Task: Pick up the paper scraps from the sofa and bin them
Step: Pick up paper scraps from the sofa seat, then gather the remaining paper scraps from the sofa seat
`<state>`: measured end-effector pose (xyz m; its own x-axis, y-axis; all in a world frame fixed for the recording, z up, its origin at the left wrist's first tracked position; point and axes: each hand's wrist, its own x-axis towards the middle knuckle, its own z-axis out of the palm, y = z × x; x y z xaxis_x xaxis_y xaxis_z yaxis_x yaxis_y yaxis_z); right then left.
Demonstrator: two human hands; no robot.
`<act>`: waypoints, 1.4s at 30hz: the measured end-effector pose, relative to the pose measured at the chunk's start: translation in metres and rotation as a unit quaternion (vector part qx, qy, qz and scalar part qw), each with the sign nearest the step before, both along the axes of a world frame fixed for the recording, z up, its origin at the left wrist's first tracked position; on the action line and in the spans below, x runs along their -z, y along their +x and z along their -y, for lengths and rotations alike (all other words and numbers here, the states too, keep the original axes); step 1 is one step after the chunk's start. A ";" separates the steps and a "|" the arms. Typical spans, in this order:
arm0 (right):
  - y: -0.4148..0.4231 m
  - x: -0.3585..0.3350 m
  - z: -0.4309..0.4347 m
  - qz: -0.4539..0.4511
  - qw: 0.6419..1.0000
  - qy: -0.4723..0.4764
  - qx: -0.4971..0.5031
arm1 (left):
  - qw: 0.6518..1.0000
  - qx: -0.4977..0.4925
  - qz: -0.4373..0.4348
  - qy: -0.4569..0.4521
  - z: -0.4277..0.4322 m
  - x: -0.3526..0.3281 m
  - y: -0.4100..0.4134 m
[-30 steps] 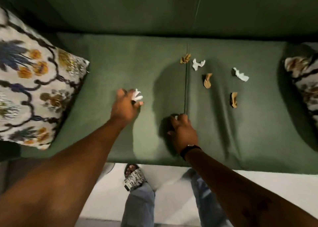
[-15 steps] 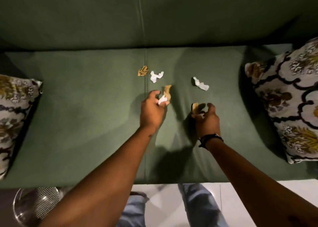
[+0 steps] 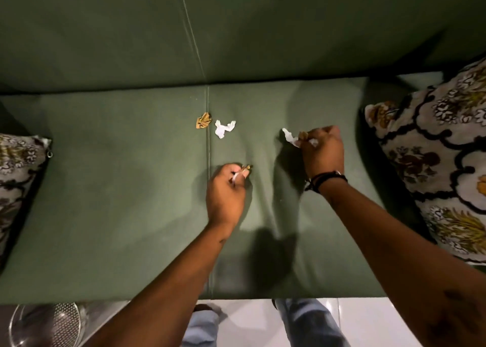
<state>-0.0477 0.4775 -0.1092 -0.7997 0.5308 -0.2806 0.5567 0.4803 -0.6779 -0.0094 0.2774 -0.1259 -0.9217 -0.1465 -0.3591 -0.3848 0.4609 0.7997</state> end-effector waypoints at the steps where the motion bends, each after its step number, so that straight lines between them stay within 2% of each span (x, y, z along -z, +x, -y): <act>1: -0.005 0.003 0.004 0.006 1.000 -0.005 -0.008 | 1.000 -0.016 0.001 0.013 0.009 0.000 0.013; 5: -0.015 0.014 0.027 0.068 0.994 0.050 -0.072 | 0.997 -0.072 0.011 0.040 0.047 -0.004 0.050; 7: -0.011 0.013 0.040 0.084 0.992 0.072 -0.063 | 0.995 -0.085 0.011 0.051 0.073 -0.009 0.067; 11: 0.029 -0.009 0.125 0.076 0.996 0.027 -0.032 | 0.988 -0.144 -0.018 0.052 0.148 -0.024 0.100; 14: 0.088 -0.027 0.249 0.029 0.989 -0.056 -0.132 | 0.960 -0.273 -0.025 0.063 0.224 -0.029 0.131; 15: 0.112 -0.029 0.299 0.024 0.979 -0.098 -0.175 | 0.946 -0.319 -0.016 0.059 0.256 -0.030 0.145; 17: 0.160 -0.027 0.392 0.073 0.950 -0.151 -0.263 | 0.923 -0.383 0.002 0.048 0.317 -0.032 0.175; 19: 0.201 -0.016 0.481 0.123 0.895 -0.155 -0.400 | 0.893 -0.448 0.029 0.021 0.385 -0.028 0.210; 21: 0.229 0.003 0.555 0.168 0.862 -0.158 -0.452 | 0.867 -0.492 0.074 0.001 0.442 -0.015 0.243; 24: 0.239 0.030 0.628 0.177 0.840 -0.137 -0.494 | 0.883 -0.444 0.151 -0.020 0.503 0.014 0.274; 26: 0.236 0.052 0.651 0.209 0.805 -0.106 -0.545 | 0.900 -0.379 0.210 -0.041 0.528 0.034 0.279; 28: 0.230 0.065 0.656 0.226 0.781 -0.089 -0.576 | 0.896 -0.372 0.239 -0.047 0.540 0.045 0.273; 30: 0.225 0.065 0.650 0.214 0.797 -0.072 -0.560 | 0.888 -0.384 0.247 -0.062 0.540 0.045 0.263; 32: 0.219 0.045 0.637 0.153 0.813 -0.059 -0.559 | 0.885 -0.386 0.241 -0.102 0.531 0.030 0.248; 35: 0.198 0.002 0.592 0.016 0.826 -0.029 -0.563 | 0.936 -0.294 0.116 -0.153 0.490 -0.009 0.216; 37: 0.168 -0.019 0.545 -0.019 0.835 0.021 -0.550 | 0.969 -0.199 0.036 -0.140 0.451 -0.036 0.192; 39: 0.128 -0.033 0.487 -0.012 0.870 0.058 -0.490 | 0.989 -0.112 0.003 -0.101 0.408 -0.059 0.163; 42: 0.072 -0.043 0.388 -0.003 0.933 0.123 -0.338 | 0.997 -0.030 -0.027 -0.069 0.339 -0.077 0.101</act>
<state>0.0240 0.0896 -0.0664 -0.9764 -0.0478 -0.2106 0.0666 0.8611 -0.5040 0.0912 -0.0621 -0.0493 -0.9269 -0.2470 -0.2825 -0.3739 0.5445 0.7508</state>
